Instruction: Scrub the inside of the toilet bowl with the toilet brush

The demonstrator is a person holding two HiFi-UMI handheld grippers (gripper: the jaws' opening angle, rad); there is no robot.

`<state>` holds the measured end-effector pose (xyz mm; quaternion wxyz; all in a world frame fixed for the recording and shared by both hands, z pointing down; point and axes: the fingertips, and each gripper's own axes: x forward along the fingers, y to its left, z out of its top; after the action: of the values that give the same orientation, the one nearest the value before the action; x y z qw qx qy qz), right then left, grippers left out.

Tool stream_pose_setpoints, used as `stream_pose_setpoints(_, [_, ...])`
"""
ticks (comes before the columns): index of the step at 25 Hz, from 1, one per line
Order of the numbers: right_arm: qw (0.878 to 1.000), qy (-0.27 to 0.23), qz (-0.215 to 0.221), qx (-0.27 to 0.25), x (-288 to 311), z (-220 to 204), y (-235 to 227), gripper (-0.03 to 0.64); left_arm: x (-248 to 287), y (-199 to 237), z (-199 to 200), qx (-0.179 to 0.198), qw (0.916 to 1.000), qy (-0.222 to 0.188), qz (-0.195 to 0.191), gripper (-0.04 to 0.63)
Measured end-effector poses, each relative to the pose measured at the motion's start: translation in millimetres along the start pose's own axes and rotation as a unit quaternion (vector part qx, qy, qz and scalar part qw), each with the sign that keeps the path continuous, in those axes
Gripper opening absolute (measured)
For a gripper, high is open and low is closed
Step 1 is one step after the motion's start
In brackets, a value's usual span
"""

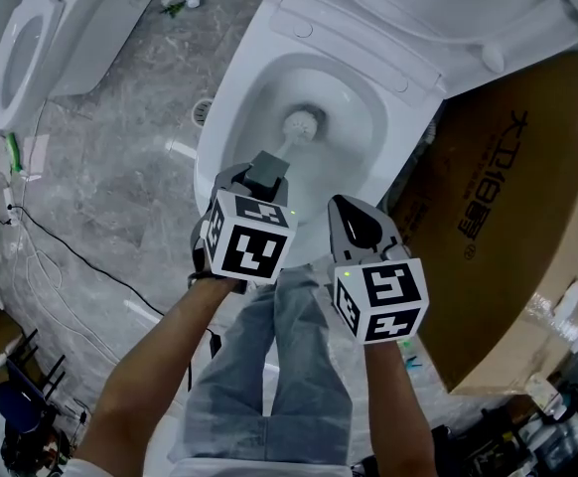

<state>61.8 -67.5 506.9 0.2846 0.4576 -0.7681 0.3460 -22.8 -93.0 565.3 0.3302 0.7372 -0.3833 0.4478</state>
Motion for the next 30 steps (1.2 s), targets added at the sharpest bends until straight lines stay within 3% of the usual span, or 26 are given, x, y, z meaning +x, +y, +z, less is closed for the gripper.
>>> stream_pose_setpoints(12, [1.000, -0.005, 0.005, -0.006, 12.8, 3.2, -0.7, -0.002, 42.9, -3.6, -17.7, -0.012, 0.9998, 0.015, -0.001, 0.156])
stream_pose_setpoints(21, [1.000, -0.002, 0.008, -0.012, 8.3, 1.0, 11.0, -0.002, 22.0, -8.7, -32.3, 0.000, 0.9996, 0.027, -0.002, 0.156])
stream_pose_setpoints(30, [1.000, -0.005, 0.006, -0.017, -6.4, 2.3, 31.0, -0.002, -11.3, -11.3, -47.8, -0.013, 0.9997, 0.021, 0.000, 0.156])
